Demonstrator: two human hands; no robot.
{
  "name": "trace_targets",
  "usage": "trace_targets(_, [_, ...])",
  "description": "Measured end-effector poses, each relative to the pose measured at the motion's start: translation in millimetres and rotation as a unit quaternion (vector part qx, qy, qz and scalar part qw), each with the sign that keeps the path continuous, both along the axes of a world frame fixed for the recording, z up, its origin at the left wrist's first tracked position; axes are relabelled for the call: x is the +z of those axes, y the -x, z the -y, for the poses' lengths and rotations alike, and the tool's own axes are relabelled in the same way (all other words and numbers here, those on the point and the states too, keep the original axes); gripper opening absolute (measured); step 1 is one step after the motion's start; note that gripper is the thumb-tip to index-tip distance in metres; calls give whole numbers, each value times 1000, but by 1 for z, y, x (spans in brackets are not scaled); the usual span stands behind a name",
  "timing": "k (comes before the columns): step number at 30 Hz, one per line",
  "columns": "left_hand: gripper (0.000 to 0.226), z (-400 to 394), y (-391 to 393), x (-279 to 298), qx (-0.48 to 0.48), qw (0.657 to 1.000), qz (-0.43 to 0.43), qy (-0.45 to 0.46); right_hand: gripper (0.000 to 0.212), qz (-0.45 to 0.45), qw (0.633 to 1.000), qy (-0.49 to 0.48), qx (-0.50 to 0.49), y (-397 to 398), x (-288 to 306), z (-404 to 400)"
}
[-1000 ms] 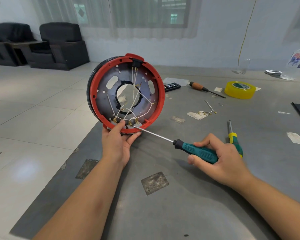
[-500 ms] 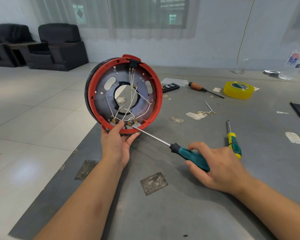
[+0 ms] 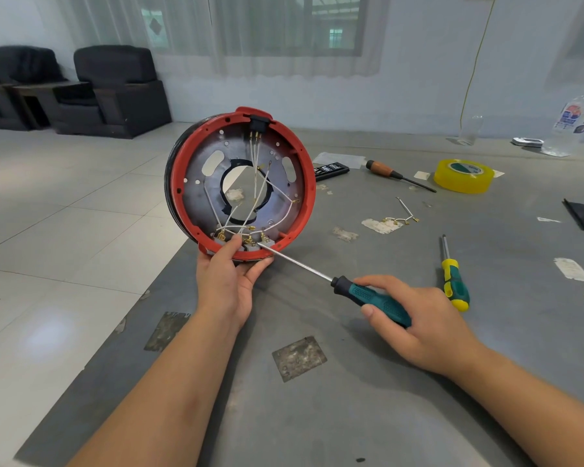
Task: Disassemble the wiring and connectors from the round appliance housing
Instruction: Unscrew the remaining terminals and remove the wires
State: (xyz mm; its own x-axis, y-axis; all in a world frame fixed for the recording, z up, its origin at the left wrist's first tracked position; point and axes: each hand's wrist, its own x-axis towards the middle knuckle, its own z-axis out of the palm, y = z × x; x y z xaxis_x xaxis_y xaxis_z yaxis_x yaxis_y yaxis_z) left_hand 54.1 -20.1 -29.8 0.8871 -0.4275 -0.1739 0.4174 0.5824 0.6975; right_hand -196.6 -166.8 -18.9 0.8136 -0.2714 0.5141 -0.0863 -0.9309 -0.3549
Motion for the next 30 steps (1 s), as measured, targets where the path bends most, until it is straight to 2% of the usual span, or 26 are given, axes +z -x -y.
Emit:
trace_targets(4, [29,1,-1,-1,-1,1000,13,-7,25,34,983,-180,4,1,3,12])
trace_targets(6, [33,0,-1,-1,-3,1000,13,-10,28,37,967,-251,20,3,6,19])
trace_targets(9, [40,-2,-2,0,-4,1000,13,-9,32,41,948,-315,23,5,11,27])
trace_targets(11, [41,-2,-2,0,-5,1000,18,-8,32,30,944,-326,31,8,14,32])
trace_targets(18, [45,-6,-5,2,1,1000,11,8,36,-65,953,-292,43,14,20,40])
trace_targets(20, [45,-7,-7,2,-2,1000,6,17,33,-74,963,-256,47,11,18,36])
trace_targets(24, [48,-8,-7,3,-10,1000,0,16,41,-113,974,-189,55,6,10,33])
trace_targets(30, [46,-6,-5,5,-28,999,20,-13,32,-146,988,-31,38,-8,2,26])
